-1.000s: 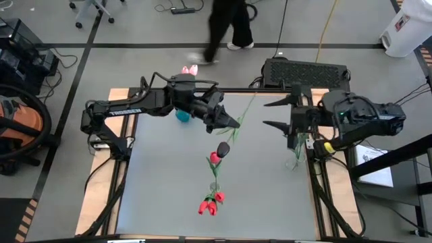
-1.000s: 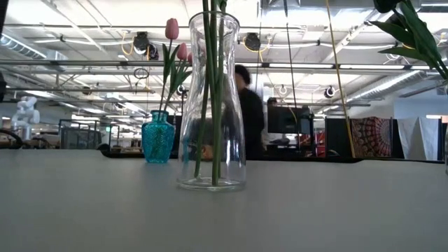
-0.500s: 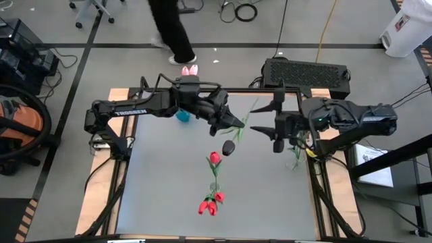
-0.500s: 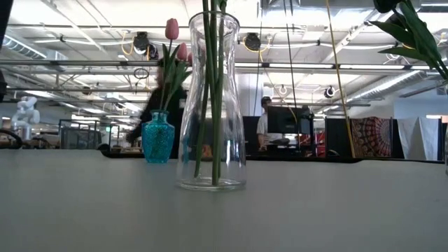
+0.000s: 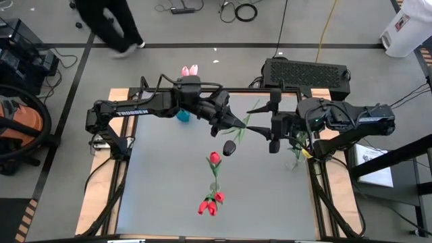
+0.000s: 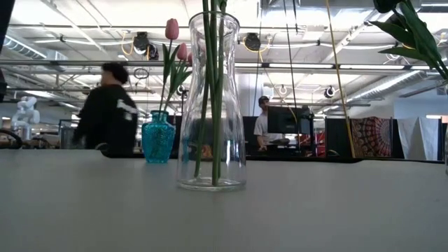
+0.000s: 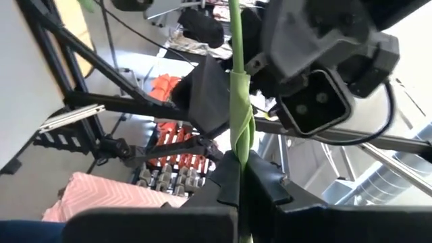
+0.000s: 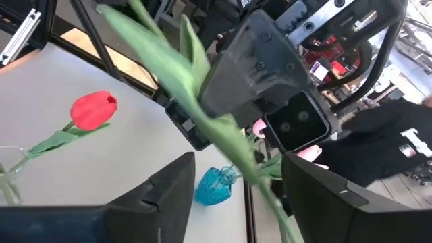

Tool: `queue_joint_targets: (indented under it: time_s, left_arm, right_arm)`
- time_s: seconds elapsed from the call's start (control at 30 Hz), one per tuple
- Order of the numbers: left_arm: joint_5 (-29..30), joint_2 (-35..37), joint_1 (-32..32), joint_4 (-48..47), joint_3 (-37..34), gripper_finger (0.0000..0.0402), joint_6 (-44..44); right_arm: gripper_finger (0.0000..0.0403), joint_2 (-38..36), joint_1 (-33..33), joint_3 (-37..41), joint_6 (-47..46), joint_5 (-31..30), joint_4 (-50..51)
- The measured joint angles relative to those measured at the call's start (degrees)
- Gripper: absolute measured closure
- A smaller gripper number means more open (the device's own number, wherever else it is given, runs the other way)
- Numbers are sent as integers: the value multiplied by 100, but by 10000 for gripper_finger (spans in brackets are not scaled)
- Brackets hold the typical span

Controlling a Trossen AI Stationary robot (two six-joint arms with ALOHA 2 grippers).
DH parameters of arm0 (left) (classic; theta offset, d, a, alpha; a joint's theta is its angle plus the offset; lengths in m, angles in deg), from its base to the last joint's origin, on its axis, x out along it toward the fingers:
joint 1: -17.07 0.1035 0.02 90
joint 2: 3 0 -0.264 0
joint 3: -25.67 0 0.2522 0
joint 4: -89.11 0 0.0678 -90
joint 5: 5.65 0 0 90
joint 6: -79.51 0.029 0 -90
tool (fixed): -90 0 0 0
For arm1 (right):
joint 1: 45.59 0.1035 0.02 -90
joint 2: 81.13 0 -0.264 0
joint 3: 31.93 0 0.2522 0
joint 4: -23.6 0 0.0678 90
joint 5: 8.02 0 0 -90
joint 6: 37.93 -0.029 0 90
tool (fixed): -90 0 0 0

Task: Sort flowers into vase by color
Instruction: Put the black flower into the right transparent vase

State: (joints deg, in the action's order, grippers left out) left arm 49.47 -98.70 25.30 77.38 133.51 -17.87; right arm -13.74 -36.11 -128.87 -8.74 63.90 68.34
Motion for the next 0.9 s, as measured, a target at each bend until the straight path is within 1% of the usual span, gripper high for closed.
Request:
queue_joint_targets:
  time_s: [0.13, 0.5, 0.6, 0.77, 0.9]
  left_arm:
    - [-2, 4, 0, 64, 0, 393, -127]
    - [-4, 4, -38, 60, 0, 393, -231]
    - [-130, 4, -68, 164, 0, 393, -329]
    - [-200, 4, -126, 374, 0, 393, -889]
    - [-203, 3, -129, 545, 0, 393, -1211]
  right_arm:
    - [217, 0, 0, 0, 0, 15, 1]
    - [313, -2, 0, 0, 0, 20, 2]
    - [339, -2, 2, 0, 0, 46, -3]
    - [377, -2, 7, 0, 2, 88, -22]
    - [395, -11, 9, -2, 2, 98, -42]
